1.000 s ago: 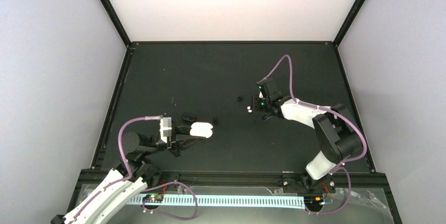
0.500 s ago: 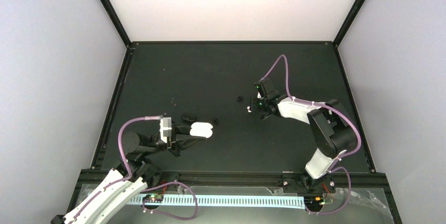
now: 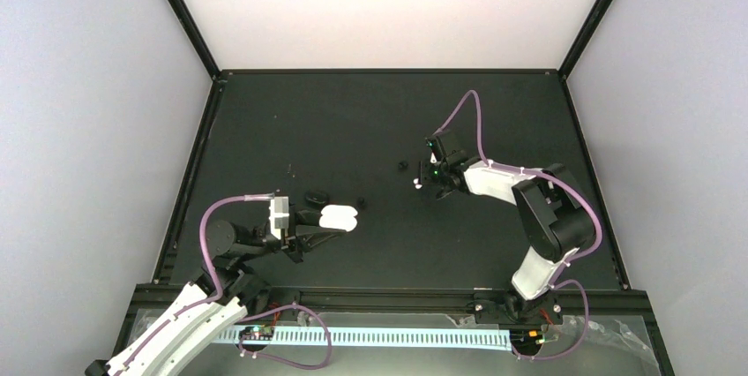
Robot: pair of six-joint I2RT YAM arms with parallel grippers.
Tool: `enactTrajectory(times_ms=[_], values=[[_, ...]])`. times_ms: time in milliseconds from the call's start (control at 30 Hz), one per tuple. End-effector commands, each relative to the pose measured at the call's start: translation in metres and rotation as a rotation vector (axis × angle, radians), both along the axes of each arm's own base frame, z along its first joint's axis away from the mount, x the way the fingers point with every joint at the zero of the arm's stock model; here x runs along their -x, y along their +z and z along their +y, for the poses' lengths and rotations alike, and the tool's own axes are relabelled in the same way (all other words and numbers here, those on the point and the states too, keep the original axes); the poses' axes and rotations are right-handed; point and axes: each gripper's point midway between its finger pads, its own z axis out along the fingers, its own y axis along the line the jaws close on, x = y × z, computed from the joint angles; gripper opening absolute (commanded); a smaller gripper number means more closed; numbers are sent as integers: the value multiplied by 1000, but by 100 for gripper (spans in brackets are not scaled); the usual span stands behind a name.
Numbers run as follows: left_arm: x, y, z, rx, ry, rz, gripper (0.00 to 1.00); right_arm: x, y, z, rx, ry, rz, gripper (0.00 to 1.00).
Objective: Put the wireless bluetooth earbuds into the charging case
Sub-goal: Pick up the earbud from the center of the board.
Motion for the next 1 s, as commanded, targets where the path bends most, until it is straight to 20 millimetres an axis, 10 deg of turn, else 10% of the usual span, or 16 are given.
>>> enactTrajectory(times_ms=[0,967], values=[[5,16,2,23,-12,-48,2,-1,-1,8,-4,16,6,29],[7,15,3,24,-15,-42,2,2,15,28,-33,61,-35,16]])
